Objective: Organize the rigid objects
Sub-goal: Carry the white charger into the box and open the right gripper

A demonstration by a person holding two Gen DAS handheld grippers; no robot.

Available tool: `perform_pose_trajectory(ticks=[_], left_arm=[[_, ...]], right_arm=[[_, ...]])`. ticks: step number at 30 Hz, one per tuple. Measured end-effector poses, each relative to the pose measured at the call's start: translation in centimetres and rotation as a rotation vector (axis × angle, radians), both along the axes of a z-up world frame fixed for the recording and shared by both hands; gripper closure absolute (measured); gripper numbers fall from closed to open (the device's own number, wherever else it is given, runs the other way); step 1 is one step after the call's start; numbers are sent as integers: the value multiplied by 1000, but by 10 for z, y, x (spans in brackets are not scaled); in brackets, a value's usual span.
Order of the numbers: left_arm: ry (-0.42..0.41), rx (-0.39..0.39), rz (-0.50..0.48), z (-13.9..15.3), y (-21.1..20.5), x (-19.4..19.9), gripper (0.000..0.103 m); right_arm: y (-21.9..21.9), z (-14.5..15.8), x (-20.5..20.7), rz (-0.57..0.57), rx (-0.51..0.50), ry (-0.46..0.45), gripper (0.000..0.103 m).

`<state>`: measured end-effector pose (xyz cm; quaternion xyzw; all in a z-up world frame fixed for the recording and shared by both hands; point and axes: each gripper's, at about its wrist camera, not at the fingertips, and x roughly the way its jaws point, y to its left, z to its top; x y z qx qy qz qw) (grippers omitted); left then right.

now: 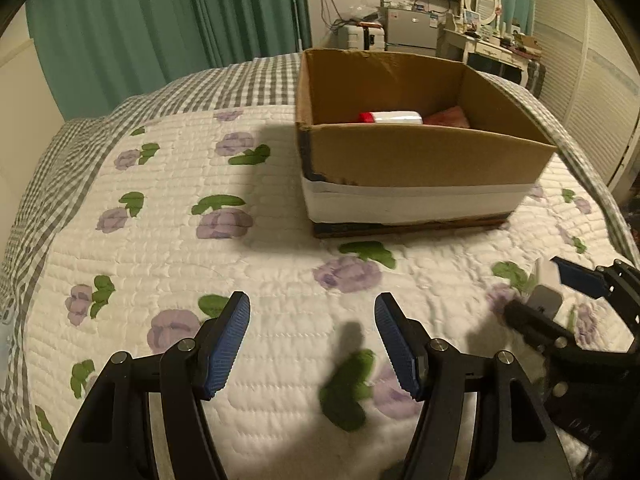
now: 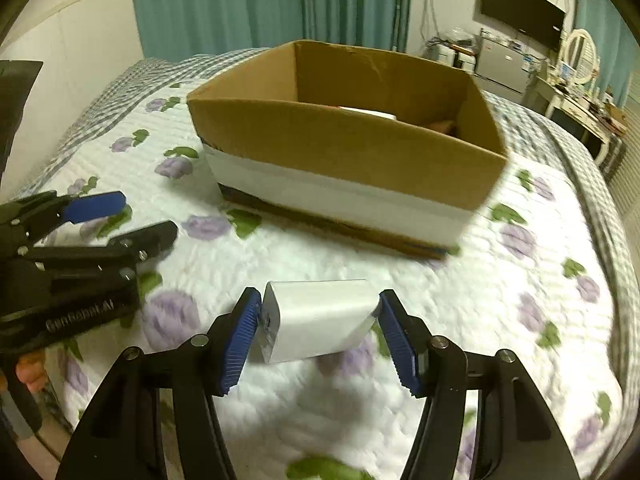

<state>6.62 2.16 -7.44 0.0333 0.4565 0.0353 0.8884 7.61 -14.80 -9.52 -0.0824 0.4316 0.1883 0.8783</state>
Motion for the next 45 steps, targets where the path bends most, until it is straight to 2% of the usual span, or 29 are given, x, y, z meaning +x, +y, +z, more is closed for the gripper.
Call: perform_pose_trajectory(ticks=[5, 14, 20, 25, 29, 34, 40, 45], left_arm=[[-8, -35, -20, 19, -8, -18, 35], [-148, -78, -67, 87, -20, -30, 35], [-228, -60, -64, 125, -21, 0, 35], [-264, -67, -47, 137, -14, 38, 35], [-278, -50, -51, 134, -11, 76, 35], [-278, -33, -44, 114, -12, 117, 35], [-230, -6, -60, 81, -24, 158, 35], [-198, 22, -73, 59, -33, 174, 35]], right_arm=[[-25, 26, -16, -46, -2, -35, 43], [-42, 107, -35, -73, 22, -192, 43], [-45, 153, -19, -64, 46, -281, 43], [-41, 178, 16, -48, 72, -341, 43], [-34, 177, 56, -24, 86, -335, 43], [-21, 158, 112, 3, 80, -321, 43], [-18, 120, 170, -1, 77, -280, 43], [-16, 89, 204, 6, 64, -224, 43]])
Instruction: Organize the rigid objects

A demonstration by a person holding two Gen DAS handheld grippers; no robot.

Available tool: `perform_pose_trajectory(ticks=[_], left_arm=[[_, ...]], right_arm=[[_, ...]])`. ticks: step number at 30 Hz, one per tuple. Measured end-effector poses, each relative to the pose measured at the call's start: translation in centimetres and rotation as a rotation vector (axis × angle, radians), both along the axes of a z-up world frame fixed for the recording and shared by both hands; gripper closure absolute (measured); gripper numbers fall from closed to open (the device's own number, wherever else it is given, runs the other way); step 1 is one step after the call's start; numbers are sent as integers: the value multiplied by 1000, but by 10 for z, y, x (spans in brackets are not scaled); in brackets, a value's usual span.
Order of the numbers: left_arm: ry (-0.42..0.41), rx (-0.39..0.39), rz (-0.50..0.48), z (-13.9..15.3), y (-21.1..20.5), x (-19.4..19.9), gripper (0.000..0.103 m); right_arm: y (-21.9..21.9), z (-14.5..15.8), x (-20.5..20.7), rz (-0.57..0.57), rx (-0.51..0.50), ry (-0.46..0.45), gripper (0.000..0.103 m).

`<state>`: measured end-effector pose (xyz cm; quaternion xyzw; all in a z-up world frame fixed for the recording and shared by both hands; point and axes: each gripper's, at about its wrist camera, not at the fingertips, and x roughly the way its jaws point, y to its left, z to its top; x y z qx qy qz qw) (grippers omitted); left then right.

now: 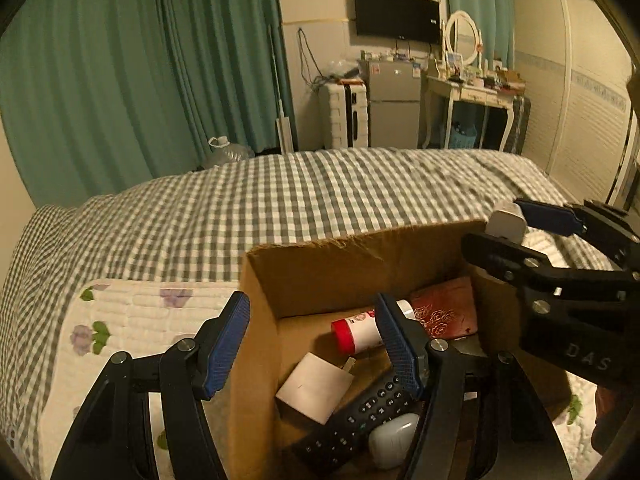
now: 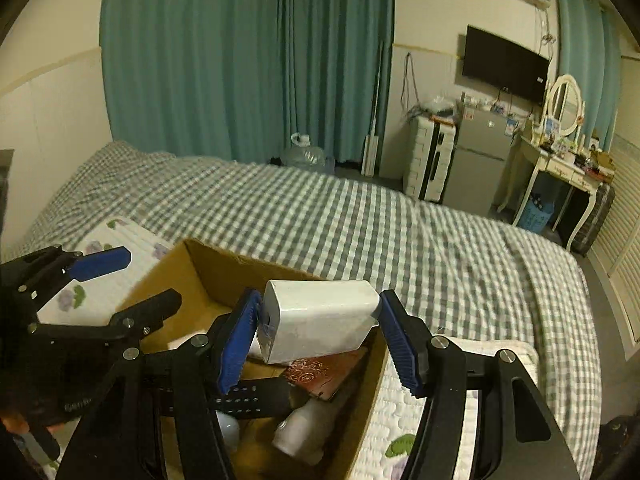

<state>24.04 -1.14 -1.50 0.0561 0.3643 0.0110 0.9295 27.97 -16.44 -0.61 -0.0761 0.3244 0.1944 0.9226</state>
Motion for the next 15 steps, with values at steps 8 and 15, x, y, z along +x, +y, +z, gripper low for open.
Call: perform_pose_trajectory(ticks=[8, 15], left_arm=[[15, 28, -2, -9, -11, 8, 35], [-7, 22, 24, 28, -16, -5, 35]], right_arm=[[-9, -17, 13, -3, 64, 23, 26], [-21, 13, -12, -49, 30, -26, 23]])
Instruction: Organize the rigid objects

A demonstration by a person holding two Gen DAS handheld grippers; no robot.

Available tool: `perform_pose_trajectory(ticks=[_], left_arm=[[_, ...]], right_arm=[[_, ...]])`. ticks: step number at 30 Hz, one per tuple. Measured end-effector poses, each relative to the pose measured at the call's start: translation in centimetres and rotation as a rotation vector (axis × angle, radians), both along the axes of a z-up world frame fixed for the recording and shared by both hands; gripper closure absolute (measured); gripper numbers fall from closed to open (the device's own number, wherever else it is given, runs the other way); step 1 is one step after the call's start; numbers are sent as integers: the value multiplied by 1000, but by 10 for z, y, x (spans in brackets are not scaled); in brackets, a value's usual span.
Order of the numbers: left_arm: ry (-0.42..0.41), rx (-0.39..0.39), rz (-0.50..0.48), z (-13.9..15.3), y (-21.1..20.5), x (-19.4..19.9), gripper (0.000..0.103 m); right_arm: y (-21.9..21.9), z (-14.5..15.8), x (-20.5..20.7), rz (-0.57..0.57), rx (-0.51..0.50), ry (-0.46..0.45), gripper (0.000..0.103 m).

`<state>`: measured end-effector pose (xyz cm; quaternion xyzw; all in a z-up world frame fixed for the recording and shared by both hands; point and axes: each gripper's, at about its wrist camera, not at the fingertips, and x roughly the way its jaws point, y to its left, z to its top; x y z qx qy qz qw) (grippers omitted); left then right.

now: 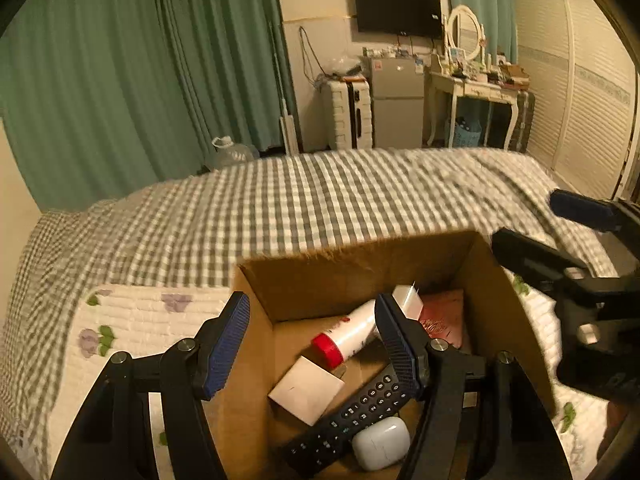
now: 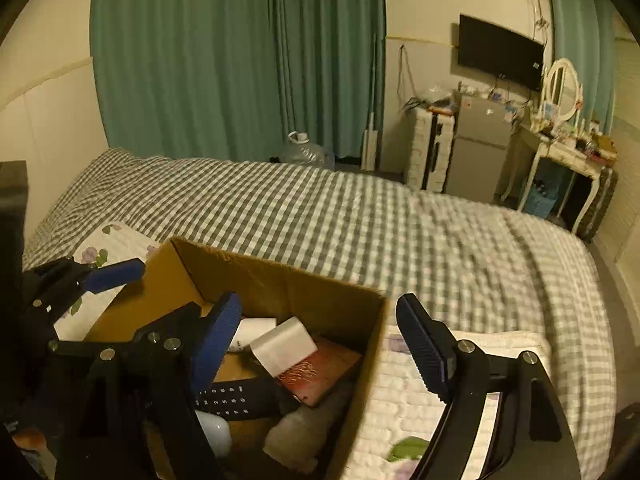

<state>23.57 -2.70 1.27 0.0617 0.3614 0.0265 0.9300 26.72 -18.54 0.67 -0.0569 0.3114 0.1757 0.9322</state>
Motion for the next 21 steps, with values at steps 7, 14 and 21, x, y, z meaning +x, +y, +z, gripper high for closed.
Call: perform_pose_trajectory(ticks=[7, 14, 21], left_arm=[[-153, -4, 38, 82, 2, -57, 35], [-321, 2, 33, 147, 8, -146, 26], [-396, -28, 11, 160, 15, -206, 25]], right_arm=[[-28, 81, -58, -71, 2, -132, 12], [-43, 147, -150, -150, -2, -286, 2], [-56, 165, -224, -218, 39, -337, 0]])
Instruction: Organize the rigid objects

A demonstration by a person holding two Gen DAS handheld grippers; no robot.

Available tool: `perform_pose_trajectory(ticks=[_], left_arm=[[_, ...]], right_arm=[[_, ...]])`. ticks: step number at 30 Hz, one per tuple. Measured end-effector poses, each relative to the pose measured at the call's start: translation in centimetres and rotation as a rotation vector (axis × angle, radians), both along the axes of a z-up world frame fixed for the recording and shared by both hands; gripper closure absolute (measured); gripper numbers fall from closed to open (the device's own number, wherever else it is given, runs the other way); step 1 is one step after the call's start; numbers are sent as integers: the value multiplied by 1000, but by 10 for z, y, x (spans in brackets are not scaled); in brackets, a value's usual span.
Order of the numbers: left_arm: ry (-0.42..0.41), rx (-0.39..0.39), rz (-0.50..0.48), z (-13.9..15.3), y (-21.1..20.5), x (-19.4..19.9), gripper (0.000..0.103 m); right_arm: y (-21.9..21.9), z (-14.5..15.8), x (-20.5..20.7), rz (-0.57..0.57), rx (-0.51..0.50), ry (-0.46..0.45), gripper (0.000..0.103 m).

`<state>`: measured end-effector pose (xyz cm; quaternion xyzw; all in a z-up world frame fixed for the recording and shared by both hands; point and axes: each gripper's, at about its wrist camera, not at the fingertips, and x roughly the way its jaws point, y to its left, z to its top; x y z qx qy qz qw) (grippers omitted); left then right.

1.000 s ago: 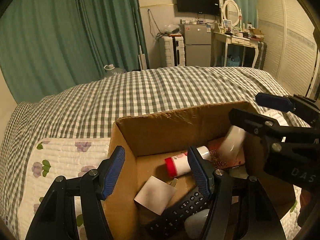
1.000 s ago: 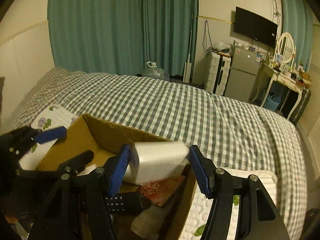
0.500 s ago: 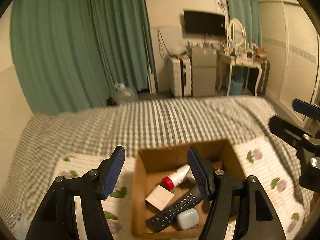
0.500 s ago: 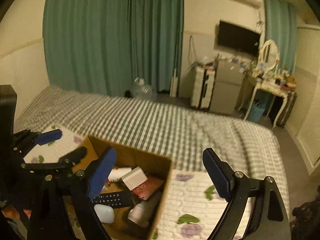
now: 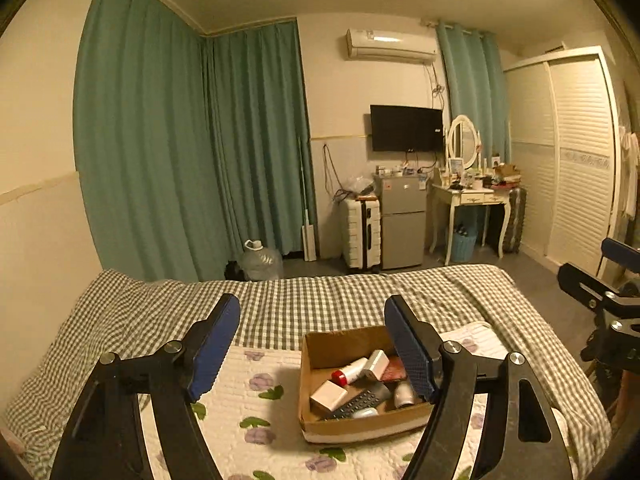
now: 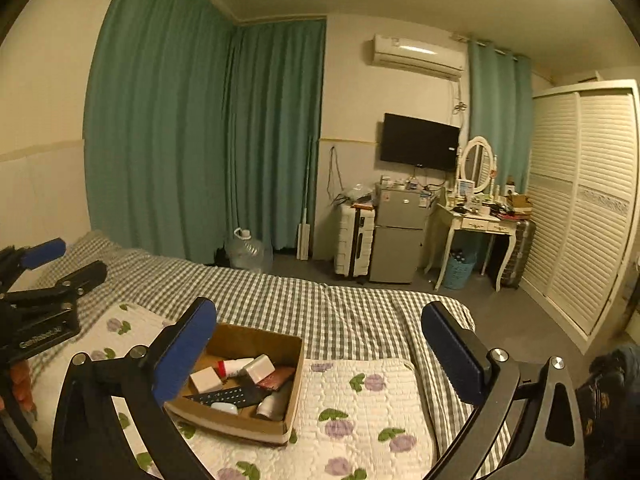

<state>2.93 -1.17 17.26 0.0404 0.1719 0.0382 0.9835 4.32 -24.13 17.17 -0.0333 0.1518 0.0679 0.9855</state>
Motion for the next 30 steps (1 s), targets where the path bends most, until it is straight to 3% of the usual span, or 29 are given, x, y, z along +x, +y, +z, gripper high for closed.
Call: perform_pose_trajectory(ticks=[8, 13, 21, 30], left_arm=[[45, -16, -32, -41, -1, -7, 24], [63, -29, 8, -80, 5, -5, 24], [133, -49, 3, -137, 10, 9, 24], [186, -58, 22, -163, 16, 13, 24]], right_arm=[[12, -18, -24, -24, 26, 3, 0], [19, -57, -19, -10, 60, 3, 0], [32, -120, 1, -5, 5, 63, 0], [36, -152, 19, -15, -36, 115, 0]])
